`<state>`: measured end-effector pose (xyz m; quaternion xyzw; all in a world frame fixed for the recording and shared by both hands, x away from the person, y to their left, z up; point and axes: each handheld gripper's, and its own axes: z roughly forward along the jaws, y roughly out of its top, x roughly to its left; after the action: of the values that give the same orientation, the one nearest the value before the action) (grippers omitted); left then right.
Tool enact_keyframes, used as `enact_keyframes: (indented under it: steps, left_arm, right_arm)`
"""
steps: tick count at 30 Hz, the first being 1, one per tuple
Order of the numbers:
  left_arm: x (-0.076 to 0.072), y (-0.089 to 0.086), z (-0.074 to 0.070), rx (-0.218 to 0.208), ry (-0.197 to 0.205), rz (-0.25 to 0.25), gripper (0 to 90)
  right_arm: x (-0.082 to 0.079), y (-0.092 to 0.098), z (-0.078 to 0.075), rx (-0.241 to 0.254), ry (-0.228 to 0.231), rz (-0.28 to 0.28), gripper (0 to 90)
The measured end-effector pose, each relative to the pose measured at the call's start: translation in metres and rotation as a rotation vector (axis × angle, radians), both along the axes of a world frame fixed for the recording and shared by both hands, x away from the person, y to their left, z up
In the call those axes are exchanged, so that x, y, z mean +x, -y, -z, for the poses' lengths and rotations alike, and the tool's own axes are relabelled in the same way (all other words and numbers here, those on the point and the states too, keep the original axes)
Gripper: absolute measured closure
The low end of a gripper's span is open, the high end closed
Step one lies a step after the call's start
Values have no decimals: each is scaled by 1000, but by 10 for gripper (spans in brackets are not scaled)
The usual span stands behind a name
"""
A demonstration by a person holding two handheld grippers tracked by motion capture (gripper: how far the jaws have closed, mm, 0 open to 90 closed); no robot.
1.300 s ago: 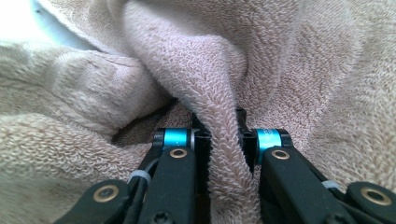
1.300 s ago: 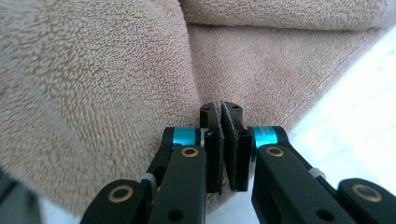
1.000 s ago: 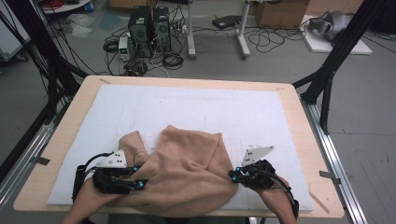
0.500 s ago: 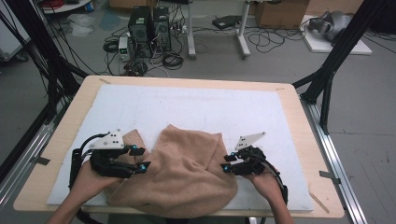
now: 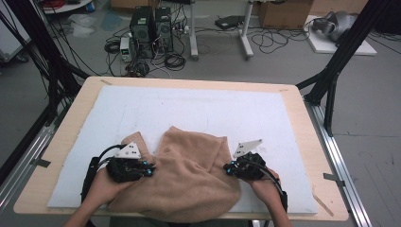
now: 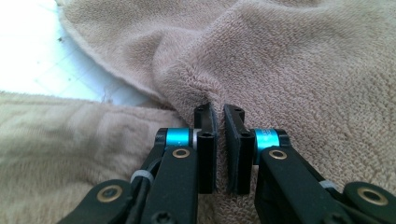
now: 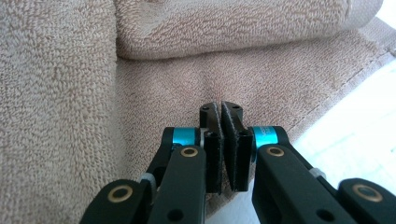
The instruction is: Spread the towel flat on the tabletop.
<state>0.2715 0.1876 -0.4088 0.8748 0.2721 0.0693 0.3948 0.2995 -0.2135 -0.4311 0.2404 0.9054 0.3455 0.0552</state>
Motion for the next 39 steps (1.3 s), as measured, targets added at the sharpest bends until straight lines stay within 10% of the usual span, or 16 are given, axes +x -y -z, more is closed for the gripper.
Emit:
enact_keyframes:
  steps: [13,19,28,39]
  left_arm:
    - [-41,-16,0,-52,1,-4,839]
    - [-40,-9,-19,-100,-8,40,620]
    - [1,15,-45,-78,82,43,528]
    - [74,30,-4,74,14,-37,526]
  right_arm:
    - [-32,28,-8,1,-8,28,874]
    - [-31,44,-17,89,-15,56,716]
    - [-10,40,-8,100,-42,89,563]
    - [-2,37,4,75,-55,116,414]
